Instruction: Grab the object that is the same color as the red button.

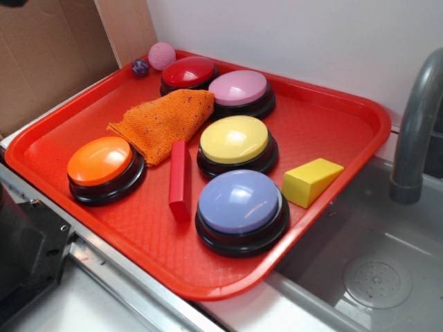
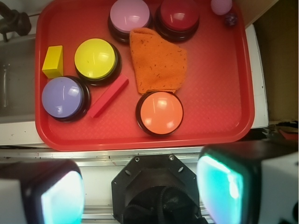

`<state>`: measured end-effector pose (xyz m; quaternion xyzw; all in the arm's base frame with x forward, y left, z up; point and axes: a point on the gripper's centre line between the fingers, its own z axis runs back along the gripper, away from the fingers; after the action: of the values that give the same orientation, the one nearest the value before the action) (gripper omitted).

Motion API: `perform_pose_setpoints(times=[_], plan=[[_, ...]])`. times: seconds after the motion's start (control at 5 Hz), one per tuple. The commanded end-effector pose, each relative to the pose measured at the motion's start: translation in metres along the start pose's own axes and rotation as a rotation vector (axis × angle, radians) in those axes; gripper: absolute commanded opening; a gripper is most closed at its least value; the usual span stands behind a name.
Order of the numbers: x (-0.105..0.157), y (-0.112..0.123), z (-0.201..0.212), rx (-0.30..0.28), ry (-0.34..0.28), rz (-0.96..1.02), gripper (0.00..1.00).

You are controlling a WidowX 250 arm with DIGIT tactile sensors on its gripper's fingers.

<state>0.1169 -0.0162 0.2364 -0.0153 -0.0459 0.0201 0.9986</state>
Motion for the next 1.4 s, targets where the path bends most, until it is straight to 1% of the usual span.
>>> perform_pose_setpoints(times=[0.0,0.2,0.4,0.6,0.8,1.0,1.2], plan=[[0.000,0.000,0.000,0.000,0.000,0.000,1.00],[0.013,-0.015,-0.025,-0.038,0.034,0.031,1.00],[0.026,-0.032,-0.055,-0.100,0.051,0.168,1.00],[0.036,-0.042,-0.089,-0.151,0.050,0.334,1.00],[0.040,-0.046,-0.121,-0.181,0.052,0.465,1.00],[0.040,-0.046,-0.151,-0.199,0.019,0.611,1.00],[0.040,-0.047,-0.172,-0.197,0.022,0.684,1.00]])
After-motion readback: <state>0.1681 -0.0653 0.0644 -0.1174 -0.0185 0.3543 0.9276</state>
